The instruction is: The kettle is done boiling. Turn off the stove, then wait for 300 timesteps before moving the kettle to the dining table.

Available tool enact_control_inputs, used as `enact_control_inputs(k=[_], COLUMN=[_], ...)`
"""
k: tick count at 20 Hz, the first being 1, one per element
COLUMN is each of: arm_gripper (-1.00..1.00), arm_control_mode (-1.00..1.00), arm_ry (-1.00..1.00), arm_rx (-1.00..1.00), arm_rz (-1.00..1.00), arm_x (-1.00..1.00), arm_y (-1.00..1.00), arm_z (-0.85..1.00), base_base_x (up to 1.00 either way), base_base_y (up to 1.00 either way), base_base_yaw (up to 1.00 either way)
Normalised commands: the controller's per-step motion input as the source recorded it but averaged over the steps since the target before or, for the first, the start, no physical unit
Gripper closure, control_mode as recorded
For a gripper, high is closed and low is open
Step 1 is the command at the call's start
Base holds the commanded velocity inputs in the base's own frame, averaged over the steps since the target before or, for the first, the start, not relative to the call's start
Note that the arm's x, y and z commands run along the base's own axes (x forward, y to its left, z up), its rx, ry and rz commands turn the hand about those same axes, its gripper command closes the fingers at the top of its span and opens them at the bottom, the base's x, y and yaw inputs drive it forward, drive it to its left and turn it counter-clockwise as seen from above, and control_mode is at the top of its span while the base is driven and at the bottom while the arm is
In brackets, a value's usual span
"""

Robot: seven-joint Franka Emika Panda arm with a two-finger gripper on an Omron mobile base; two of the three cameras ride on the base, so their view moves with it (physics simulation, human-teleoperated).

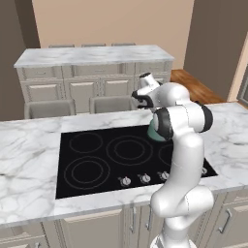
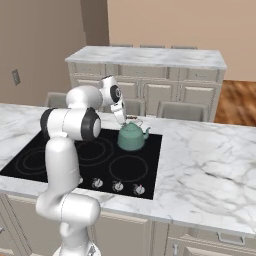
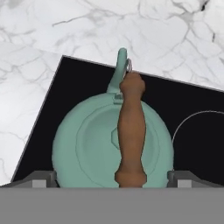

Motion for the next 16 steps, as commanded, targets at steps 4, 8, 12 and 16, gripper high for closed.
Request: enact_control_inputs(k=[4,8,12,16], arm_gripper=[-1.00,-1.00,1.00,1.00], arm_control_mode=[-1.00,-1.00,-1.00,-1.00], arm_ry=[0.00,0.00,0.01,0.01], arm_rx=[0.02,0.01,0.00,0.01], arm_rz=[-0.01,0.00,0.00,0.00], arm_x=[0.00,0.00,0.02,0.00], arm_y=[0.00,0.00,0.00,0.00], arm_z=[-0.18,-0.20,-0.23,-0.12], base_base_x=[0.00,0.00,0.00,0.00], base_base_y=[0.00,0.00,0.00,0.00], base_base_yaw=[0.00,0.00,0.00,0.00])
